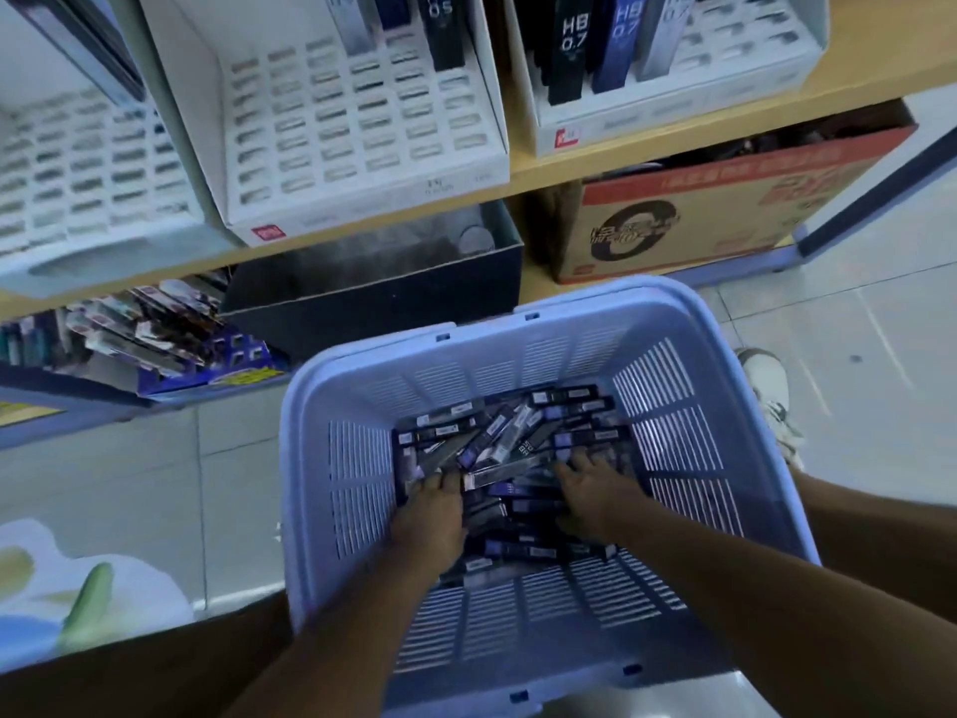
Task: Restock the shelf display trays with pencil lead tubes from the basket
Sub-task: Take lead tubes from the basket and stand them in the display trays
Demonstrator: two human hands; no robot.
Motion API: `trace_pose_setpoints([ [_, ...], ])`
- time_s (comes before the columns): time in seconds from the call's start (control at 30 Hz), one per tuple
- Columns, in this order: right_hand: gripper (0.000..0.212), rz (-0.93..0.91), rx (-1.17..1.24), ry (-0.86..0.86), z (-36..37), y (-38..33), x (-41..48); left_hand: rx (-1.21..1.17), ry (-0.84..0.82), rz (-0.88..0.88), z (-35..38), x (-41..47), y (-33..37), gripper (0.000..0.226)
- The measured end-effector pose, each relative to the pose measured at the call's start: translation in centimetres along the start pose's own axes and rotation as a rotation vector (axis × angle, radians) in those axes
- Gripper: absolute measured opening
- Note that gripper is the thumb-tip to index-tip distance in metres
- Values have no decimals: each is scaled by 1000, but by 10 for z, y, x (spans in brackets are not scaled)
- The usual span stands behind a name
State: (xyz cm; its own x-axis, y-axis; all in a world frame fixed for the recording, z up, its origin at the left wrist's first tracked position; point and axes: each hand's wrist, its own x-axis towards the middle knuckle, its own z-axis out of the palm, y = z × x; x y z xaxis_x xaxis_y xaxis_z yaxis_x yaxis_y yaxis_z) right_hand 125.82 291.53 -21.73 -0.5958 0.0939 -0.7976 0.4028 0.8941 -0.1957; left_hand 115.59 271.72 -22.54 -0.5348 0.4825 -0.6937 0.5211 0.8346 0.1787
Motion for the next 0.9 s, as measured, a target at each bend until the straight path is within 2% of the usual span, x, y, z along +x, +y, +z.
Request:
trace_pose_setpoints([
  [0.17, 66, -43, -14, 15, 7, -7, 4, -43, 50, -46, 1, 4, 2, 41],
  [0.37, 64, -96, -210, -46, 3, -21, 3, -99, -7, -41, -1, 3, 3, 41],
  [0.53, 51, -129, -180, -80, -10, -20, -5, -103, -28, -17, -4, 2, 5, 17],
  [0.67, 36, -71, 192, -84, -26, -10, -13, -160, -23, -17, -10, -1, 9, 25],
  [0.77, 17, 17, 607, -159, -41, -6, -23, -226, 27, 1, -21, -6, 14, 31],
  [0.83, 11, 90, 935, -224, -49, -7, -33, -321, 89, -15, -30, -8, 18, 32],
  [0.9, 11, 147, 1167, -263, -54, -7, -39, -521, 128, -74, -36, -8, 22, 25],
])
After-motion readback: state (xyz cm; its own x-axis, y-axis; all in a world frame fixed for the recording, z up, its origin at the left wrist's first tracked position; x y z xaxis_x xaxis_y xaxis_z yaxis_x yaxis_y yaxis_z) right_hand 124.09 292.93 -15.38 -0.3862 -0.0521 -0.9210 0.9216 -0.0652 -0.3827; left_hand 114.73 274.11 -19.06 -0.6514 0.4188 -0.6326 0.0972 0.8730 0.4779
